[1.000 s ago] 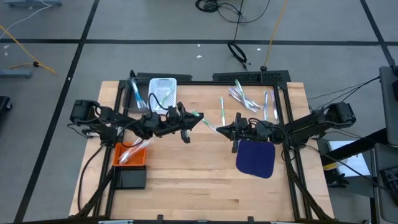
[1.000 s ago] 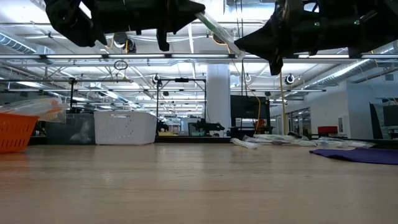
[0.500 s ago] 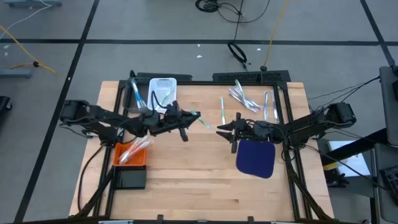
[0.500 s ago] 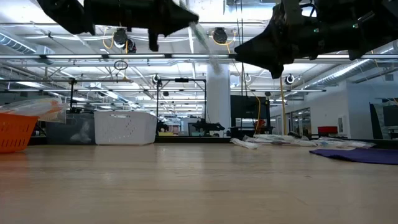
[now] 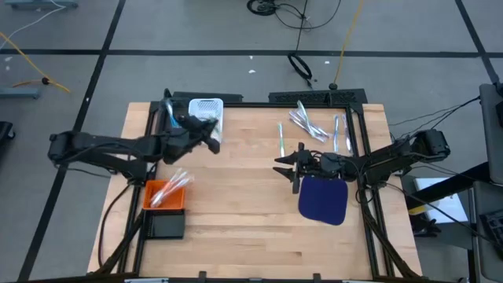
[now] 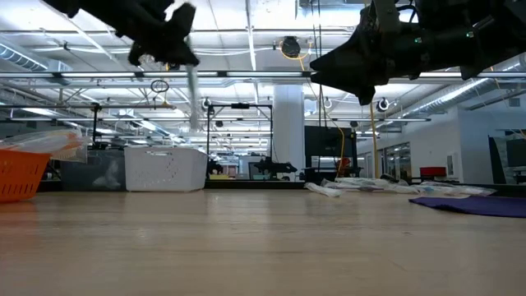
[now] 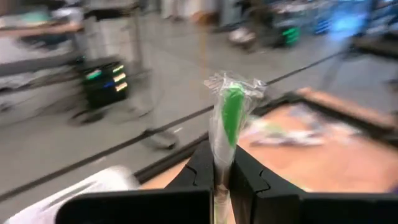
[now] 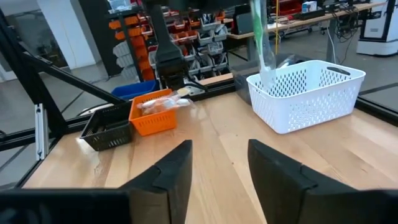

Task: Pick & Place Toothbrushes
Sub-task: Put the green toothbrush into the white bin

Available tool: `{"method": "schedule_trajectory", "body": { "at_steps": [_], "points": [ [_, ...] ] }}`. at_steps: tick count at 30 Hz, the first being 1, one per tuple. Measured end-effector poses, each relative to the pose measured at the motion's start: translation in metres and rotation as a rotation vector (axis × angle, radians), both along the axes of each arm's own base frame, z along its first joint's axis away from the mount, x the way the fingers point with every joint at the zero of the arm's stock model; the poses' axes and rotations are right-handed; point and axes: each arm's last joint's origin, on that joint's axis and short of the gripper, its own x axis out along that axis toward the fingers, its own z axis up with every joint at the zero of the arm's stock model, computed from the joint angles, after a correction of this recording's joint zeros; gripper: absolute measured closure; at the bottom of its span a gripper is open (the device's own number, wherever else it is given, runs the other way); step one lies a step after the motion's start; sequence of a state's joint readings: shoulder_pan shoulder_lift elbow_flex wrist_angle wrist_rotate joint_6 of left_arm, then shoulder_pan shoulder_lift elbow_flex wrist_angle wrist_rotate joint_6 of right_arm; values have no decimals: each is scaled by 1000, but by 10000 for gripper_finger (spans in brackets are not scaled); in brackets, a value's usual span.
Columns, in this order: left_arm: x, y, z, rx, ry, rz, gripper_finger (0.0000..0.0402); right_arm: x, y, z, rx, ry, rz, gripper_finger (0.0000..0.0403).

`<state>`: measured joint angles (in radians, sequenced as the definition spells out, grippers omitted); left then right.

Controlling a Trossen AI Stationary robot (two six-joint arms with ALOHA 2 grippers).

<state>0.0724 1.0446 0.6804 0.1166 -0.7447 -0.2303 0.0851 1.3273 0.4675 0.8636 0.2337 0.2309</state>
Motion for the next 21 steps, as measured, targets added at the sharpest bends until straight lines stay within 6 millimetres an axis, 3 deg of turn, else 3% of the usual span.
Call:
{"method": "schedule_trajectory", "body": {
  "at_steps": [9, 21],
  "points": [
    [-23, 34, -14, -110, 99, 222, 393, 0, 0, 0, 0, 0, -1, 261],
    [-40, 77, -25, -243, 119, 324, 393, 0, 0, 0, -4, 2, -1, 261]
  ]
}}
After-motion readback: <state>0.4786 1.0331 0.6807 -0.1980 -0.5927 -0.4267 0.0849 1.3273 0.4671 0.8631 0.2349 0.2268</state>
